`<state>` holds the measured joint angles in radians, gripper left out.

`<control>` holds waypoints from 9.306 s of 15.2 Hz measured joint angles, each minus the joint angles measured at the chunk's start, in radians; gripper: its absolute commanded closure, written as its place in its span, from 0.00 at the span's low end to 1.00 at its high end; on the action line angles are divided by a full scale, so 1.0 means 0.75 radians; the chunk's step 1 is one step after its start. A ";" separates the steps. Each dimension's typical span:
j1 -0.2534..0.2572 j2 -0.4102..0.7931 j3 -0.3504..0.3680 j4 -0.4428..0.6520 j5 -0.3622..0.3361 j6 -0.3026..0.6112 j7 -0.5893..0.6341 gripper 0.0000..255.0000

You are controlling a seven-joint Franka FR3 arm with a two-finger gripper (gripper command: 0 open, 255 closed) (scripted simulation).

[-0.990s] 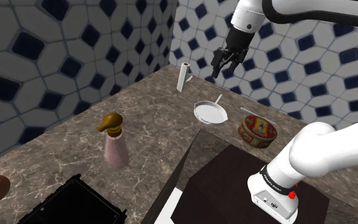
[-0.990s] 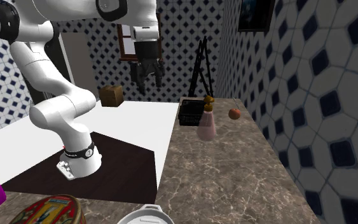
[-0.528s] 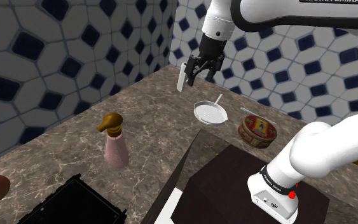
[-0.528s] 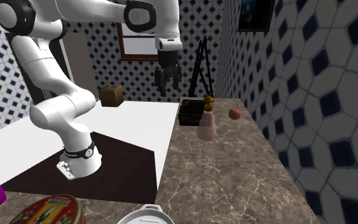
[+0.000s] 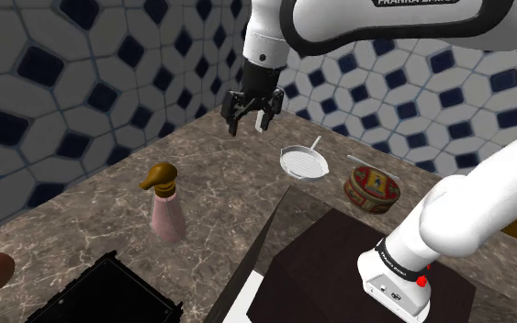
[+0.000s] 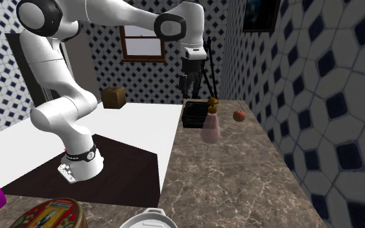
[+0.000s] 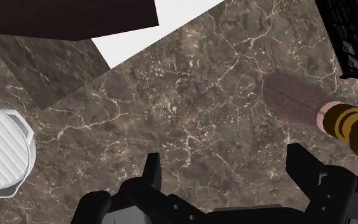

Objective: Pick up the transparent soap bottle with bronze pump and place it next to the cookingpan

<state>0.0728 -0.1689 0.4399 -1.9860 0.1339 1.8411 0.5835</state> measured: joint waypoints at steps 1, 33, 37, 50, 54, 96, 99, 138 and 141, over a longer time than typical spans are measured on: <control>0.009 0.032 0.017 0.022 -0.002 0.007 0.031 0.00; 0.282 0.856 0.119 0.684 -0.265 0.094 0.464 1.00; 0.282 0.856 0.119 0.684 -0.265 0.094 0.464 1.00; 0.292 0.840 0.127 0.826 -0.258 -0.060 0.473 1.00; 0.305 0.848 0.128 0.907 -0.262 -0.132 0.481 1.00; -0.401 -0.041 -0.362 0.005 0.044 -0.224 -0.698 1.00; -0.446 -0.032 -0.423 0.013 0.019 -0.237 -0.797 1.00; -1.055 1.024 -0.882 1.400 -0.001 -0.654 -1.773 1.00; -1.047 0.999 -0.885 1.300 -0.006 -0.580 -1.780 1.00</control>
<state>-0.7122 0.5800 -0.2237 -1.0110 0.1295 1.4058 -0.7515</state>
